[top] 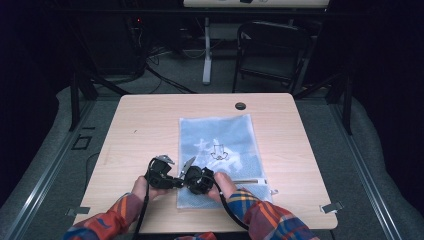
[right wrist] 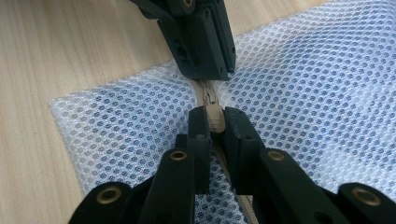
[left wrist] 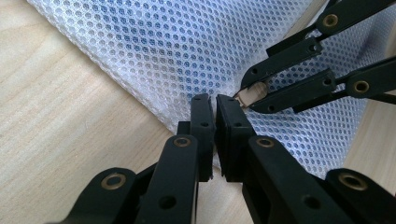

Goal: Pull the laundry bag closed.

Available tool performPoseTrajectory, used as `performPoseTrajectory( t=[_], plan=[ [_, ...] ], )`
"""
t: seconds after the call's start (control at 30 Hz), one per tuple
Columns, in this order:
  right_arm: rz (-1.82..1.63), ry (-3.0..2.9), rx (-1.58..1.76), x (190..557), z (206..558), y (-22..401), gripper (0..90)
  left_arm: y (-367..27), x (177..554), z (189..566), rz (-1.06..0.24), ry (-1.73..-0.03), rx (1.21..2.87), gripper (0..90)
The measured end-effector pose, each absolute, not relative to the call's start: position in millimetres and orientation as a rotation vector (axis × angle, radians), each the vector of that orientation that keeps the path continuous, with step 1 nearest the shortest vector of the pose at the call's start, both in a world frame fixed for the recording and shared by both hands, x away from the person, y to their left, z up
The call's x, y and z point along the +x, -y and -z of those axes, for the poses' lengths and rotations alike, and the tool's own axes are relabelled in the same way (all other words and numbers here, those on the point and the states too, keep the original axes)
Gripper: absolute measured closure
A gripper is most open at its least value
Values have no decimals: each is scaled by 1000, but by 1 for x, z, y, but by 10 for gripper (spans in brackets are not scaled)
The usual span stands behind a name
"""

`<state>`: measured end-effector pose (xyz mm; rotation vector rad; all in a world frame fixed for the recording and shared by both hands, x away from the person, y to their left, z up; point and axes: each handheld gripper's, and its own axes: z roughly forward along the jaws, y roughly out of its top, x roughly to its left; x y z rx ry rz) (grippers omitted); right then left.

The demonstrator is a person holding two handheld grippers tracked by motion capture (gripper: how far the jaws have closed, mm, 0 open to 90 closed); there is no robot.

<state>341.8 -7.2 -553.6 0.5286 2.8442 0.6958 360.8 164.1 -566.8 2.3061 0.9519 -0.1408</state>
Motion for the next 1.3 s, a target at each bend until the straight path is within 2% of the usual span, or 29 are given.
performPoseTrajectory(
  t=[1.3],
  plan=[
    [-602,-2848,552,342,547,23,819,-164,362,567,140,-947,2311,860]
  ],
)
